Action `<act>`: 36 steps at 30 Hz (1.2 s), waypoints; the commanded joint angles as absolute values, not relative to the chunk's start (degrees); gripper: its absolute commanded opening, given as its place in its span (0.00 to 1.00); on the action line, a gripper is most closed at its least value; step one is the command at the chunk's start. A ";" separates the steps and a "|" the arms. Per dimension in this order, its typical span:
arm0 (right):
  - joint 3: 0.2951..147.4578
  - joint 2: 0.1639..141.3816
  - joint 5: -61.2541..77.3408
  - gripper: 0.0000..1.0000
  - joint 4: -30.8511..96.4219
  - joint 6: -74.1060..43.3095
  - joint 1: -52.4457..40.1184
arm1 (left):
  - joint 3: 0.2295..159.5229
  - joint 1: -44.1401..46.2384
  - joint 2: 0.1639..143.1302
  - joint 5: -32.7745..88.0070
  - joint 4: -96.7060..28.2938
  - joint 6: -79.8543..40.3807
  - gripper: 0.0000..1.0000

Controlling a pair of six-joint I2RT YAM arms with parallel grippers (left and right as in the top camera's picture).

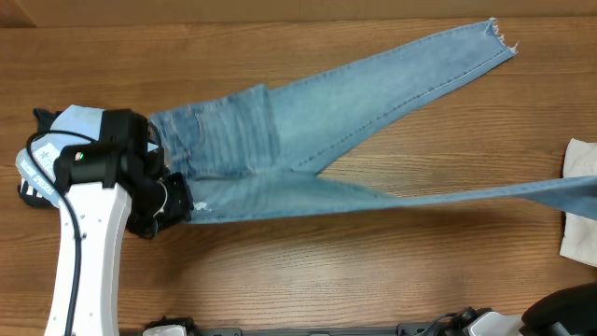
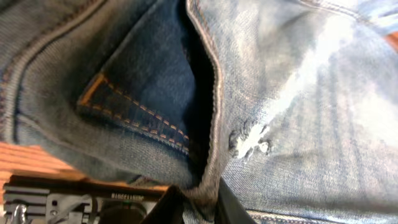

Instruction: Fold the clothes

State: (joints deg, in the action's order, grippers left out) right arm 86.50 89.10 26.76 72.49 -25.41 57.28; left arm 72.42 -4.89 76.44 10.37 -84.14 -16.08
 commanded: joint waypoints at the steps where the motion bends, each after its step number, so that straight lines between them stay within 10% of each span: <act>1: 96.75 87.42 25.02 0.04 74.13 -25.08 59.48 | 73.67 -5.58 69.56 5.37 -91.00 -13.58 0.17; 9: 107.26 89.71 23.27 0.04 67.72 -28.45 44.14 | 75.83 -5.61 61.45 2.31 -93.41 -13.91 0.31; 11: 107.26 92.71 18.37 0.04 64.36 -30.26 36.71 | 75.83 -5.61 64.18 1.76 -90.06 -10.98 0.54; 25: 107.28 116.38 8.62 0.04 46.65 -35.83 20.78 | 75.81 -0.16 76.16 9.15 -85.52 -14.20 0.37; 36: 107.28 116.38 8.60 0.04 53.08 -34.04 21.30 | 55.07 50.81 74.91 2.63 -69.52 -30.17 0.68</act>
State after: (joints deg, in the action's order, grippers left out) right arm 106.10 117.69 8.99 52.64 -34.61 21.30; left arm 58.57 46.72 68.86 2.70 -71.88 -27.00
